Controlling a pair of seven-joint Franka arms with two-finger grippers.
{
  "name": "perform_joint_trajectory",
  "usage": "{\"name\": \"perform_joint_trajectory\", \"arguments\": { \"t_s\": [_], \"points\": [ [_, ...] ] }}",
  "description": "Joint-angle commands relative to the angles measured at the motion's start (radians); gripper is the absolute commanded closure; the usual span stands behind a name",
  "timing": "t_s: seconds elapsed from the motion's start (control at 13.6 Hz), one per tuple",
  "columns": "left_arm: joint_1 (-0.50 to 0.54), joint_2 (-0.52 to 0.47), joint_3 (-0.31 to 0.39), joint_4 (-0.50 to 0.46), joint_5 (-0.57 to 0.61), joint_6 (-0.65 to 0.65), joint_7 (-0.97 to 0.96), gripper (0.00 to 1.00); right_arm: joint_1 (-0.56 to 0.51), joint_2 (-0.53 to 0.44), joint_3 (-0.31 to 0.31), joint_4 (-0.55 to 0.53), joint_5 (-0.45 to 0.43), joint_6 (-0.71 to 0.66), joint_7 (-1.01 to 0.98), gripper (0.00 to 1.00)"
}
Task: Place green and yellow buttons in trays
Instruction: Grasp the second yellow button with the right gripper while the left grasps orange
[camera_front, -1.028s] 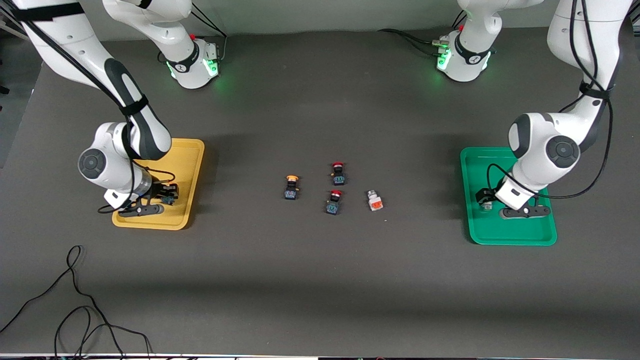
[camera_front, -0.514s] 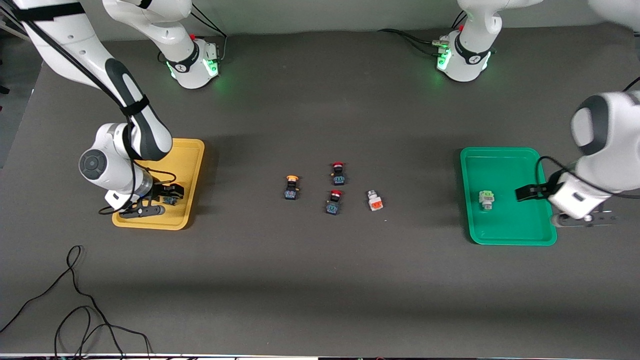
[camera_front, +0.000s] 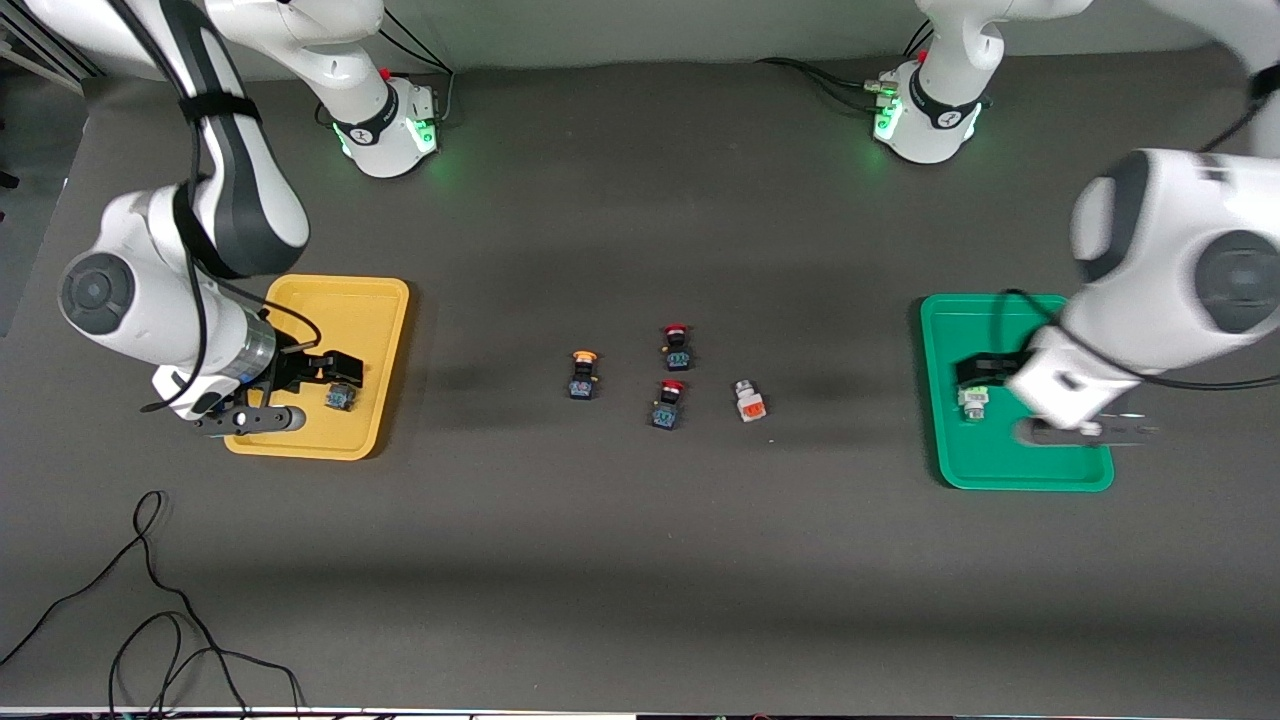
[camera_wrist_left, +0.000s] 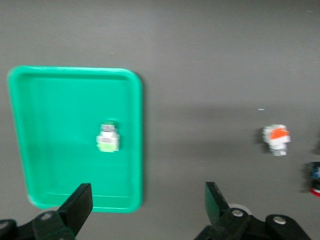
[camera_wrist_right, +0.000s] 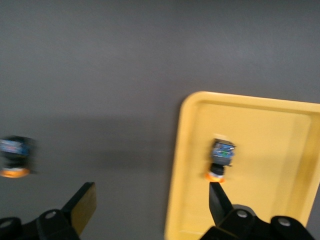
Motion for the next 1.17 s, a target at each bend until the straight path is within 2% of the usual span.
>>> {"name": "perform_joint_trajectory", "arguments": {
  "t_s": [0.0, 0.22, 0.29, 0.44, 0.59, 0.88, 1.1],
  "points": [
    [-0.097, 0.027, 0.015, 0.019, -0.038, 0.046, -0.132, 0.0, 0.0, 0.034, 0.078, 0.077, 0.015, -0.03, 0.174, 0.0],
    [-0.216, 0.068, 0.016, 0.014, -0.039, 0.132, -0.282, 0.0, 0.023, 0.132, 0.182, 0.166, 0.002, -0.018, 0.329, 0.0],
    [-0.247, 0.083, 0.016, 0.011, -0.039, 0.16, -0.328, 0.0, 0.041, 0.173, 0.193, 0.198, -0.008, -0.01, 0.384, 0.0],
    [-0.29, 0.12, 0.016, -0.005, -0.034, 0.221, -0.401, 0.0, 0.078, 0.245, 0.221, 0.237, -0.069, 0.032, 0.483, 0.0],
    [-0.307, 0.158, 0.016, -0.048, -0.034, 0.29, -0.427, 0.0, 0.099, 0.308, 0.267, 0.24, -0.165, 0.081, 0.585, 0.0],
    [-0.352, 0.292, 0.018, -0.085, -0.017, 0.469, -0.525, 0.0, 0.159, 0.429, 0.3, 0.239, -0.28, 0.18, 0.73, 0.0],
    [-0.356, 0.355, 0.021, -0.087, -0.002, 0.528, -0.528, 0.0, 0.196, 0.5, 0.319, 0.237, -0.373, 0.207, 0.805, 0.0]
  ]
}}
